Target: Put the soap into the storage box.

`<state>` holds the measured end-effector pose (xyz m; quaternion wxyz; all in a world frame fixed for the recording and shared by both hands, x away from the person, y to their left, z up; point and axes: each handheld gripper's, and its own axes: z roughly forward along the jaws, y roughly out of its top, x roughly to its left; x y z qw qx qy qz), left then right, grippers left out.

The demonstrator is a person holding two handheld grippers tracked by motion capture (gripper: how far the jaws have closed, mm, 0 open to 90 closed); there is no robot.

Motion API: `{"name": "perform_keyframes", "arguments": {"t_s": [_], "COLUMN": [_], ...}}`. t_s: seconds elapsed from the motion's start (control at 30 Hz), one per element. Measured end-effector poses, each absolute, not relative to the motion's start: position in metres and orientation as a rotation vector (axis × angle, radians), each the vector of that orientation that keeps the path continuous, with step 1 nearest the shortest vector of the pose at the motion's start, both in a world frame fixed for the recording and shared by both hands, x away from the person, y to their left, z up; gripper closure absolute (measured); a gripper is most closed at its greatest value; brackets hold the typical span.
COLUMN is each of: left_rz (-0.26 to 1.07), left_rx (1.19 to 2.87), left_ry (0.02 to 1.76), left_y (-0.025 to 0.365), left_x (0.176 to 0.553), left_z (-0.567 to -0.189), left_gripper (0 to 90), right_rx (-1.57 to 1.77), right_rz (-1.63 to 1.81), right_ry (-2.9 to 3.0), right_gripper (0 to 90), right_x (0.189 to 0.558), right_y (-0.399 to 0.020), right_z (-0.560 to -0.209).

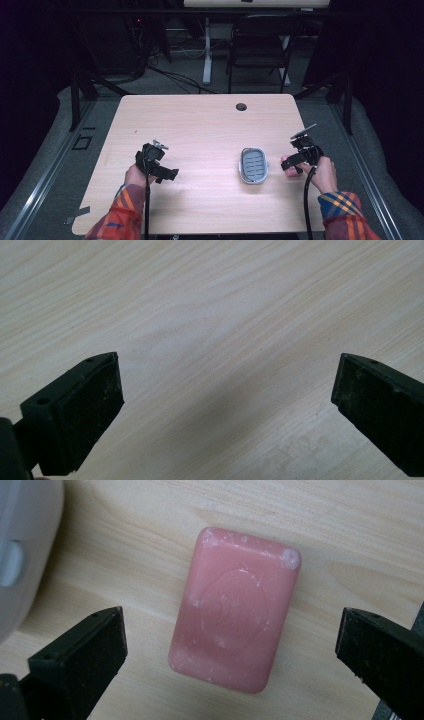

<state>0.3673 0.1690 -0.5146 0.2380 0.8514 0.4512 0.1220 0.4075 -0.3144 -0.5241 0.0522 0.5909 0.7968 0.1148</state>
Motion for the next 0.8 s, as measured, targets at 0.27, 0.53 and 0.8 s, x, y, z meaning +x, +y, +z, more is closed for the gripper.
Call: {"name": "perform_keyframes", "arguments": {"t_s": [0.27,0.53,0.8], "left_rz": [0.337,0.334,0.336], "left_rx": [2.334,2.347,2.348], "left_ry": [1.234,1.234,1.234], "left_y": [0.168,0.168,0.168], "left_x": [0.367,0.367,0.367], "left_z": [-0.515,-0.515,-0.516], "left_gripper": [0.1,0.1,0.1], "right_rx": [1.814,1.858,1.908], "right_rz": [0.323,0.263,0.246], "right_ry": [2.429,2.403,2.39], "right_gripper": [1.9,12.6,15.1], "right_x": [0.414,0.419,0.422], "right_y": [-0.31,-0.308,-0.308], "right_z": [-0.529,-0.533,-0.535]}}
